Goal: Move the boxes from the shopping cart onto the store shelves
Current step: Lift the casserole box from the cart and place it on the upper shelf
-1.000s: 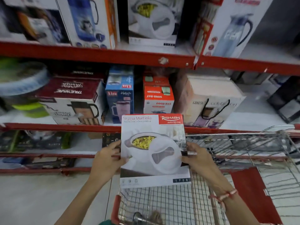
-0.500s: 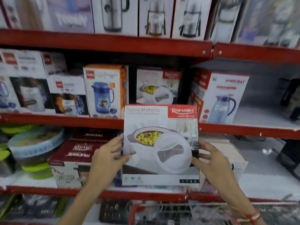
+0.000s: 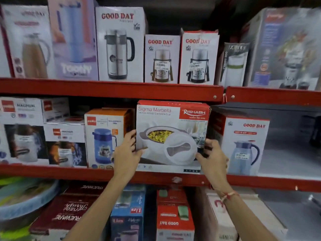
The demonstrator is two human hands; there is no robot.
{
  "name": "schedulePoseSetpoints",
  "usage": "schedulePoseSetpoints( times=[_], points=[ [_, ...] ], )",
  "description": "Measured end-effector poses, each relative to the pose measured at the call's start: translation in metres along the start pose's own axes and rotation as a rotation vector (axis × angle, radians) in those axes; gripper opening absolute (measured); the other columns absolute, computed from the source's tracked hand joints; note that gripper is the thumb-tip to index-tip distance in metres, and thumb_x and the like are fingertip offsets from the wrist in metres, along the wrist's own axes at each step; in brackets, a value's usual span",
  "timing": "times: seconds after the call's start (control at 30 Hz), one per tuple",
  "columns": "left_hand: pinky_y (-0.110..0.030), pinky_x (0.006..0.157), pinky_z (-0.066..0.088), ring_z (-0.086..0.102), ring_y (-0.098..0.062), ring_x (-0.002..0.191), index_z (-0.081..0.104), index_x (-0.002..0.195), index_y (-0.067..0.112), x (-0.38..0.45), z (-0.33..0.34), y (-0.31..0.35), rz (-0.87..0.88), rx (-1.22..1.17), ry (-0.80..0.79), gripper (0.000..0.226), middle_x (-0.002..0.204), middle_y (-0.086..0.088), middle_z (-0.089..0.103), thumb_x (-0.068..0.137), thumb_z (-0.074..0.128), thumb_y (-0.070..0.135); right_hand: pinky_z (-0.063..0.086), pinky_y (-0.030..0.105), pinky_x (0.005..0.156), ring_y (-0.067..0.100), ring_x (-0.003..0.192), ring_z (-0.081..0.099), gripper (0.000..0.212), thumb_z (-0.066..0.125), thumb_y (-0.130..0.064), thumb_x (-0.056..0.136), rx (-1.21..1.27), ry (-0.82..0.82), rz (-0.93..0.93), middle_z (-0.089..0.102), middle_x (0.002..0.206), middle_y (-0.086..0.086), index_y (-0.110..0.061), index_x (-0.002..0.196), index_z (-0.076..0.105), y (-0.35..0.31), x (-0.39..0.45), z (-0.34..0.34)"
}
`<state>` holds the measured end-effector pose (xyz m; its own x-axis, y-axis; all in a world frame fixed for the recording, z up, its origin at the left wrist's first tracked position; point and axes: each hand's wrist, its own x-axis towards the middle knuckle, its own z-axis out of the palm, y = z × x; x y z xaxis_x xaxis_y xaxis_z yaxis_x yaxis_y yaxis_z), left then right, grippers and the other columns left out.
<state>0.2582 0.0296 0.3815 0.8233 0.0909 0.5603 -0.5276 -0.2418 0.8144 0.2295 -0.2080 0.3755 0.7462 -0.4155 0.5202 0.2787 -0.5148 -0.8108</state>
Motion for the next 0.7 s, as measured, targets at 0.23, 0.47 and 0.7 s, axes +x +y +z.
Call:
schedulePoseSetpoints(
  times=[0.23,0.47,0.7],
  points=[
    [-0.046,0.094,0.054,0.064,-0.023,0.109,0.042,0.134,0.017,0.029,0.022,-0.047,-0.015,0.166,0.037,0.065,0.126,-0.013,0.063,0.078,0.067,-0.005,0.054,0.048,0.094,0.026,0.110,0.062,0.045,0.074,-0.001,0.079,-0.022,-0.004,0.060,0.064,0.120,0.009,-0.012,0.117,0.053,0.036,0.024,0.036],
    [-0.051,0.095,0.052,0.060,-0.030,0.115,0.038,0.137,0.017,0.028,0.031,-0.078,-0.057,0.143,0.006,0.065,0.127,-0.017,0.060,0.081,0.057,-0.012,0.054,0.049,0.089,0.030,0.108,0.060,0.039,0.066,-0.004,0.086,-0.080,-0.025,0.063,0.060,0.124,0.013,-0.010,0.120,0.047,0.057,0.026,0.054],
    [-0.047,0.104,0.046,0.050,-0.028,0.127,0.034,0.141,0.018,0.034,0.025,-0.089,-0.090,0.104,-0.100,0.066,0.136,-0.018,0.053,0.085,0.051,-0.012,0.048,0.046,0.087,0.038,0.112,0.056,0.041,0.058,-0.013,0.093,-0.198,-0.104,0.088,0.052,0.134,0.021,-0.005,0.128,0.039,0.063,0.025,0.057]
  ],
)
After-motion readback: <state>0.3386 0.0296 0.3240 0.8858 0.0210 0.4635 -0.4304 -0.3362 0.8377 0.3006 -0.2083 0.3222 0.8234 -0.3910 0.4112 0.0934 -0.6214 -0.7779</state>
